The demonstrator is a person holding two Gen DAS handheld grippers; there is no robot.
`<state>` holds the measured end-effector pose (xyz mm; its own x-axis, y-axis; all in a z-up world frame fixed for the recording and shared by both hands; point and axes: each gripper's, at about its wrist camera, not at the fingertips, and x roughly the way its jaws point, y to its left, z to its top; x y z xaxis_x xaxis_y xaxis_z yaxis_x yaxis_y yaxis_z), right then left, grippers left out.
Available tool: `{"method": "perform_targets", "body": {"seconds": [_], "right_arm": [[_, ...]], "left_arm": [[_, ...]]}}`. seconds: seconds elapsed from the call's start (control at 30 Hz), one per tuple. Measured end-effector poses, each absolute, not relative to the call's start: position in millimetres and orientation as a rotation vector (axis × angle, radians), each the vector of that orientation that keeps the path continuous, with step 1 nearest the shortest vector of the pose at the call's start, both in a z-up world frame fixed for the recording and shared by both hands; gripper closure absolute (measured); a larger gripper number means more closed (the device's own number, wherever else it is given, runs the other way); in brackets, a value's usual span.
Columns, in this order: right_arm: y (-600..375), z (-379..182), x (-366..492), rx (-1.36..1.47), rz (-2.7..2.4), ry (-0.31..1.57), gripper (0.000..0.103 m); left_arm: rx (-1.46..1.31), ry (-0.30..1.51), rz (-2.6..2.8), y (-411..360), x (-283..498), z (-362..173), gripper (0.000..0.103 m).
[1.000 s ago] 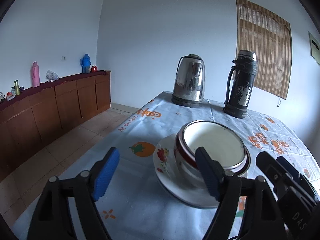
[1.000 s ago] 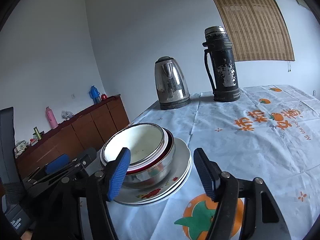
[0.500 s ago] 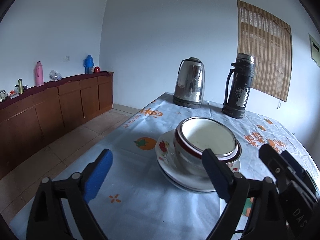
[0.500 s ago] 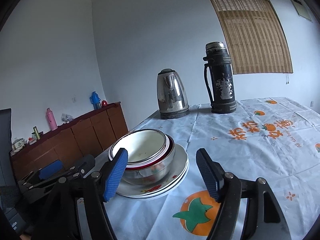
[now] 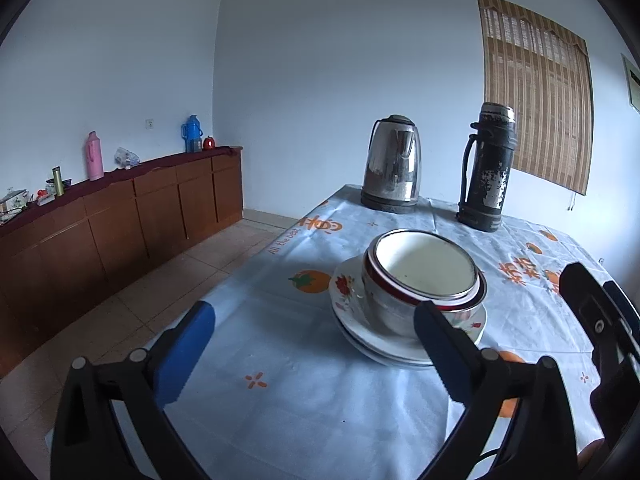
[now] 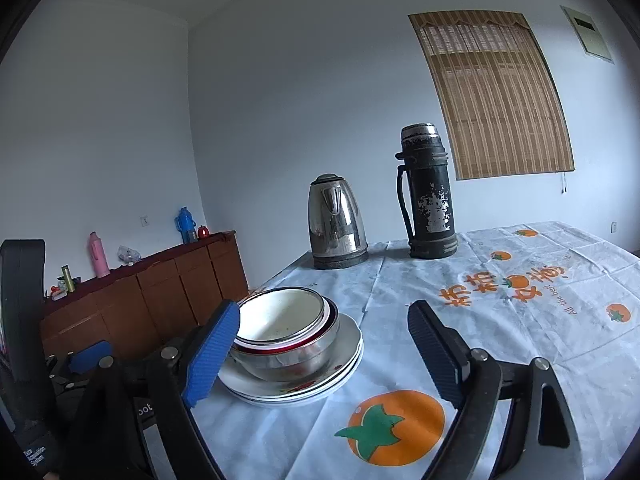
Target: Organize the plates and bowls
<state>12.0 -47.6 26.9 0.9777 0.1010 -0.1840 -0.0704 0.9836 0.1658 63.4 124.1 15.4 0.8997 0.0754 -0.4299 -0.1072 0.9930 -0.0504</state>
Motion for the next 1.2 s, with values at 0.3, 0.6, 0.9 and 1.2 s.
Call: {"method": "perform_targets", "body": {"seconds": [0.3, 0.6, 0.9, 1.2], "right_arm": [[-55.2, 29.4, 9.0, 0.195, 0.074, 0.189, 0.015], [-56.2, 30.1, 5.9, 0.197, 0.066, 0.178, 0.015], [-58.0, 31.5, 3.8, 0.202, 0.059, 0.169, 0.015], [-59.3, 32.6, 2.4, 0.201, 0.055, 0.16, 0.015]], "left_arm": [[-0.03, 0.405, 0.113, 117.8, 55.6, 22.8, 0.001], [-0.032, 0.404, 0.115, 118.4, 53.6, 25.3, 0.001], [-0.026, 0.408, 0.122, 116.2, 52.6, 25.3, 0.001], [-0.009, 0.408, 0.125, 114.2, 51.6, 25.1, 0.001]]}}
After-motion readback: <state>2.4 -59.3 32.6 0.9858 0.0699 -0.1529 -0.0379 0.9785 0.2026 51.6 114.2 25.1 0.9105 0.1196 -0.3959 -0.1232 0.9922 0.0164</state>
